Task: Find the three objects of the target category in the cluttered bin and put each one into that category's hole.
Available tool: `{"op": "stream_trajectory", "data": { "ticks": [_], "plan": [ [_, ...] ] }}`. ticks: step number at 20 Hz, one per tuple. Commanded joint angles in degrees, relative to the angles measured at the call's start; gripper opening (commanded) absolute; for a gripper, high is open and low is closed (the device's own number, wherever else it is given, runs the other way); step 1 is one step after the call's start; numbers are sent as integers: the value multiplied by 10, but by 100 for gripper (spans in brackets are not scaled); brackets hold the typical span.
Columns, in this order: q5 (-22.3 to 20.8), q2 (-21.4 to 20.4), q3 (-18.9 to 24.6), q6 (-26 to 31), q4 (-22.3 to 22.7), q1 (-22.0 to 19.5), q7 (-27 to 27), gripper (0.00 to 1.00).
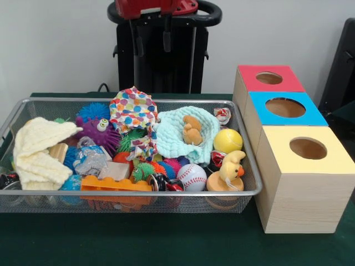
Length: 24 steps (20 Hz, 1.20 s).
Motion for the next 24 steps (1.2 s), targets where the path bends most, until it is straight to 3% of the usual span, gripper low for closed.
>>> {"op": "stream_trajectory", "data": {
  "ticks": [1, 24],
  "plan": [
    [-72, 64, 75, 99, -95, -18, -230, 100],
    [-128, 148, 105, 172, -204, -21, -297, 100]
  ]
}}
